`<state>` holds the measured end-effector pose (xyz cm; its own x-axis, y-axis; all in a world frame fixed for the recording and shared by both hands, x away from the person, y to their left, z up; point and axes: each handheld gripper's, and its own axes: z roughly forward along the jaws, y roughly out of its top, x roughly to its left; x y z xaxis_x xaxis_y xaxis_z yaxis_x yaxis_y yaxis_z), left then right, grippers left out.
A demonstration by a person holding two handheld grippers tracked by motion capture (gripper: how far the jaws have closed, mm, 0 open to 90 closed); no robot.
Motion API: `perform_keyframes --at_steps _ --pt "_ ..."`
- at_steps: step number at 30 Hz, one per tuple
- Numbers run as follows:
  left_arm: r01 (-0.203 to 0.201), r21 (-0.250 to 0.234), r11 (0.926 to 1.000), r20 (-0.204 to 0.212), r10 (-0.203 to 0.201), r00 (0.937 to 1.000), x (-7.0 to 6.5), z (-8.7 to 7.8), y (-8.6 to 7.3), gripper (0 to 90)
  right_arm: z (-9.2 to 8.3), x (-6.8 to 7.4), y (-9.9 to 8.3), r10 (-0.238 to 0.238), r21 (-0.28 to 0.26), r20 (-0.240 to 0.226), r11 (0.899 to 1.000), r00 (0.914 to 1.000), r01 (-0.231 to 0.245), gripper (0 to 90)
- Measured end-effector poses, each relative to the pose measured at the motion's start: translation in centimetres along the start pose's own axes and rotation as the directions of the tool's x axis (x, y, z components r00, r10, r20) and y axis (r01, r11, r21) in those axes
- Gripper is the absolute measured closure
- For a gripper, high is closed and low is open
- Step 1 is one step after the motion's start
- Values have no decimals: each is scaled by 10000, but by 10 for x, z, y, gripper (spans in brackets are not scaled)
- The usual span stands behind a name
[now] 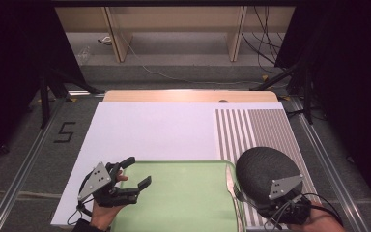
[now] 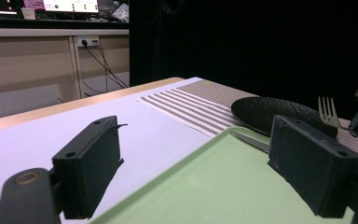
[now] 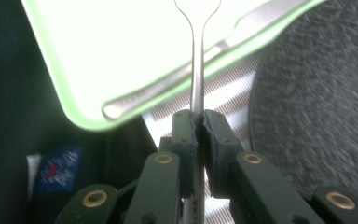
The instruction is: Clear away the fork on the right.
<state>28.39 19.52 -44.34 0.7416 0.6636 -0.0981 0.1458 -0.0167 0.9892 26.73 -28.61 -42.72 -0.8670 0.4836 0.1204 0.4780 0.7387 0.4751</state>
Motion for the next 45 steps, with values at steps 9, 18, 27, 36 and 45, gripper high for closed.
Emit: perform_keyframes --at_steps 9,18,27,36,45 --pt "8 -11 10000 3 -8 10000 0 0 0 163 2 -6 9 850 -1071 -662 9900 9942 -918 839" --pt "-1 -5 10000 -2 1 10000 0 0 0 163 5 -5 21 1506 -1779 -1052 9697 9830 -1676 839" --pt "-19 11 10000 -10 19 10000 0 0 0 162 11 -4 34 1814 -2524 -2240 9382 9576 -2367 839" --pt "-19 4 10000 -5 19 10000 0 0 0 163 24 2 49 1907 -2289 -2070 9442 9596 -2370 839" --pt "-17 -9 10000 -5 17 10000 0 0 0 163 37 14 64 1707 -1921 -2125 9581 9621 -2124 839"
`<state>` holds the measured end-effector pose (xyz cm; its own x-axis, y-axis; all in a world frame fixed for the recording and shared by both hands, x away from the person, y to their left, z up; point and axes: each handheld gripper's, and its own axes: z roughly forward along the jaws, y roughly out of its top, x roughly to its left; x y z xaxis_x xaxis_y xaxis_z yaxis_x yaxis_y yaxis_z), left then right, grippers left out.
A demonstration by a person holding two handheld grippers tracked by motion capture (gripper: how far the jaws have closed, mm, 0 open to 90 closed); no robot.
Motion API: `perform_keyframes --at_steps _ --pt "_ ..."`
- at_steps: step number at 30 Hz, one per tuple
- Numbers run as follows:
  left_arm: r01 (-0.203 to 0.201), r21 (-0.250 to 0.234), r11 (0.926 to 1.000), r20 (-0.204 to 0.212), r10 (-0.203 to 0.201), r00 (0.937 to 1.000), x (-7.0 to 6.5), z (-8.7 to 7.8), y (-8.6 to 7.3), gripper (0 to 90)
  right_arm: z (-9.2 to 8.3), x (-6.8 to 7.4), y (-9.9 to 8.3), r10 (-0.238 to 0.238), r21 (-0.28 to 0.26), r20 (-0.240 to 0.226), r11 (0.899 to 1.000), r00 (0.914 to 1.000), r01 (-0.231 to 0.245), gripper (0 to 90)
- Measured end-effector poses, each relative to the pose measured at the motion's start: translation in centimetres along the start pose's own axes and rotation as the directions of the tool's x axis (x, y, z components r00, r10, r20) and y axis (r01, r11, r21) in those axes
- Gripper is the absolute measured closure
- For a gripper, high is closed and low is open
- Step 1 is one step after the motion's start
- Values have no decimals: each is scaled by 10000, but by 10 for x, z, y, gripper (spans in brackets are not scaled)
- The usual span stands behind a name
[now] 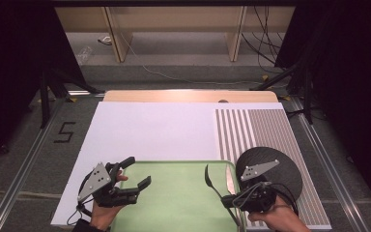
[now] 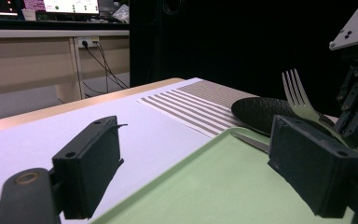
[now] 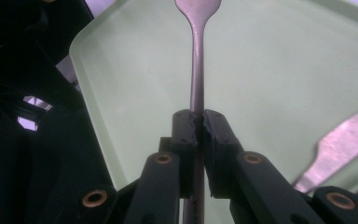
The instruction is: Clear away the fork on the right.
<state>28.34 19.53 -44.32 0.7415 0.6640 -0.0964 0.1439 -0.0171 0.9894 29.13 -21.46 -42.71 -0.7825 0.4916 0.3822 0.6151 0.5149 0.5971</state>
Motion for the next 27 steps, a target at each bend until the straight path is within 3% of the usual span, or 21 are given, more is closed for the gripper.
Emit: perform_keyframes --at_steps 12,21,27 --pt "4 -18 10000 5 -4 10000 0 0 0 163 27 14 8 -468 1138 209 9925 9987 441 839" --pt "14 -12 10000 16 -14 10000 0 0 0 163 44 22 12 -916 2008 384 9762 9951 821 838" --pt "20 -29 10000 9 -20 10000 0 0 0 163 51 26 12 -1311 2661 442 9571 9904 1148 838"
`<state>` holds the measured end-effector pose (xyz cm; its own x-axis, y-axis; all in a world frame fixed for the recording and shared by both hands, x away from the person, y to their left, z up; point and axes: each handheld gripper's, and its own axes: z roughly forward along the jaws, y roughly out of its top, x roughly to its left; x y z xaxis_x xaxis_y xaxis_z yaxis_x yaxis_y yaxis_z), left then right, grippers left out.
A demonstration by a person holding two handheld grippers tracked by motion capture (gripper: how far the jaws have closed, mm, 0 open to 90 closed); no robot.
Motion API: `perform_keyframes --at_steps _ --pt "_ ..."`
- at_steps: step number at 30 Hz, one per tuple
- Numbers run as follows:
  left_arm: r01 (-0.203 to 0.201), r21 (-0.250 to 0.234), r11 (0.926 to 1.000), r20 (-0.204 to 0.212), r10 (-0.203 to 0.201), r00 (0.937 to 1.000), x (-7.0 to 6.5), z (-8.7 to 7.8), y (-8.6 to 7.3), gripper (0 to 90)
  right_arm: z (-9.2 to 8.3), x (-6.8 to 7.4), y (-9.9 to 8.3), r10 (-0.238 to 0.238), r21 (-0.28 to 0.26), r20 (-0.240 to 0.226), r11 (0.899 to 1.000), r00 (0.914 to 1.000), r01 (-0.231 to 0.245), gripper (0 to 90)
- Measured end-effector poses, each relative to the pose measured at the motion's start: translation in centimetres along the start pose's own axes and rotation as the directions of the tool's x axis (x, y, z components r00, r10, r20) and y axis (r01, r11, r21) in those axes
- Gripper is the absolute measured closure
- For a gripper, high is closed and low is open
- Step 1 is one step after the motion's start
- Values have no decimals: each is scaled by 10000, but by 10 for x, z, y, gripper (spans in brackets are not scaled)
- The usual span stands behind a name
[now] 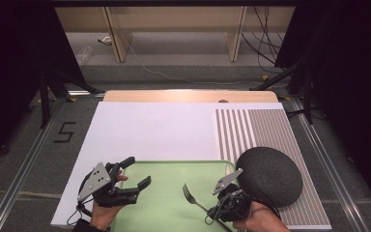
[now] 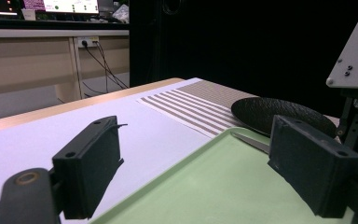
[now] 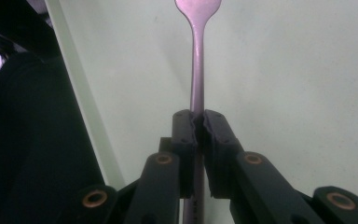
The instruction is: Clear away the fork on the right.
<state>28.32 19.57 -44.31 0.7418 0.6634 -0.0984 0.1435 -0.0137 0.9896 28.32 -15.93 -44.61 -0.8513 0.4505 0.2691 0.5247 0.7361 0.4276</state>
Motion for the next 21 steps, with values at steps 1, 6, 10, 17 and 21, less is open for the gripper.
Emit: perform_keyframes --at_steps 1,6,10,17,21 --pt "1 -17 10000 6 -1 10000 0 0 0 163 1 0 1 -51 85 22 10000 10000 51 838" --pt "2 -5 10000 -4 -2 10000 0 0 0 163 6 3 2 -318 562 120 9979 9994 311 838" --pt "-22 4 10000 6 22 10000 0 0 0 162 9 3 3 -375 916 253 9952 9990 350 838" --pt "-7 15 10000 3 7 10000 0 0 0 162 14 5 6 -550 1444 271 9882 9981 505 838" --pt "-18 13 10000 1 18 10000 0 0 0 163 20 5 7 -771 1780 376 9816 9963 693 837"
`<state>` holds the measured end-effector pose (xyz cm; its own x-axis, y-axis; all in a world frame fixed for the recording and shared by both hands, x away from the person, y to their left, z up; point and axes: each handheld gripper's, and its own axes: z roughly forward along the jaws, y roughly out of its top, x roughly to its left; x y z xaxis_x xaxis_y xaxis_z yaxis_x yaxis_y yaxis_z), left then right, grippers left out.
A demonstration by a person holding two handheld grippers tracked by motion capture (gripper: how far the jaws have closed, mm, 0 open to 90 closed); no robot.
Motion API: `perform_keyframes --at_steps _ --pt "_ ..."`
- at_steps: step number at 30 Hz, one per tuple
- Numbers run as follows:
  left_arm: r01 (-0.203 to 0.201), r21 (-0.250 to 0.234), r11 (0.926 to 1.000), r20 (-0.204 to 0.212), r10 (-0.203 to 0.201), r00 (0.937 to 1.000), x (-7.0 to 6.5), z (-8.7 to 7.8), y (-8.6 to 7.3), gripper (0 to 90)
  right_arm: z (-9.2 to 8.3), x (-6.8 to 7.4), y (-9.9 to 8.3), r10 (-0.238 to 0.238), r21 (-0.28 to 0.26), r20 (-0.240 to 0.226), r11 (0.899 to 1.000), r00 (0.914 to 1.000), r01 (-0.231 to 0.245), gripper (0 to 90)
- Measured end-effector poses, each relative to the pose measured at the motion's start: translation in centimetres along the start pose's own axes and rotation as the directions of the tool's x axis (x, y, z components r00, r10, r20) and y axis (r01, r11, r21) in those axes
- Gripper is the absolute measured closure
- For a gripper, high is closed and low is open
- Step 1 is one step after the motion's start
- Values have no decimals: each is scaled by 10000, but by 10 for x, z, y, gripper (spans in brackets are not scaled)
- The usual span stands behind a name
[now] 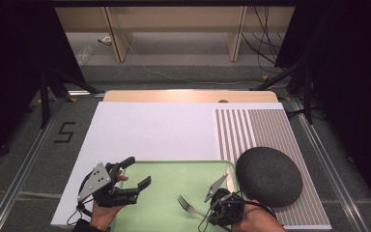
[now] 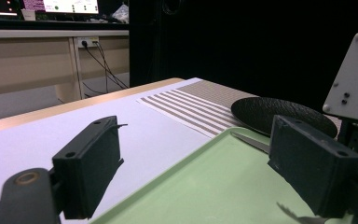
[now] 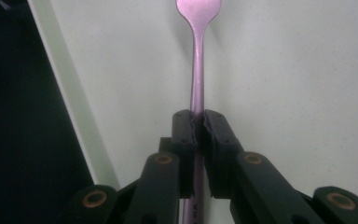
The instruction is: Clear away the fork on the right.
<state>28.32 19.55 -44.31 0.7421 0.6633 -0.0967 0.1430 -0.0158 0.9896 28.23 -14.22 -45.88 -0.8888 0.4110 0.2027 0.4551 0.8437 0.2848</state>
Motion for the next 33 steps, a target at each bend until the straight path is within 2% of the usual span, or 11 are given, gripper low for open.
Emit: perform_keyframes --at_steps 15,16,18,20,22,24,27,30,33 --pt "0 4 10000 -16 0 10000 0 0 0 162 8 2 3 -33 373 201 9993 9998 26 826" --pt "-7 9 10000 -21 7 10000 0 0 0 161 8 2 3 -63 391 193 9992 9998 55 819" --pt "0 -8 10000 -24 0 10000 0 0 0 161 7 1 3 -32 305 180 9995 9998 26 741" --pt "-2 -5 10000 -24 2 10000 0 0 0 161 4 1 4 -28 8 38 10000 10000 28 656" --pt "-5 4 10000 -27 5 10000 0 0 0 161 0 3 5 -50 -397 188 9992 9998 57 529" --pt "9 -18 10000 -40 -9 10000 0 0 0 161 -2 4 7 -109 -929 280 9956 9995 135 469" --pt "13 -16 10000 -53 -13 10000 0 0 0 160 -3 7 8 -115 -1371 310 9904 9995 156 433" --pt "2 -13 10000 -42 -2 10000 0 0 0 160 -2 10 9 -186 -1773 433 9838 9989 260 434" --pt "5 -25 10000 -47 -5 10000 0 0 0 160 0 14 9 -437 -1872 423 9810 9981 509 527"
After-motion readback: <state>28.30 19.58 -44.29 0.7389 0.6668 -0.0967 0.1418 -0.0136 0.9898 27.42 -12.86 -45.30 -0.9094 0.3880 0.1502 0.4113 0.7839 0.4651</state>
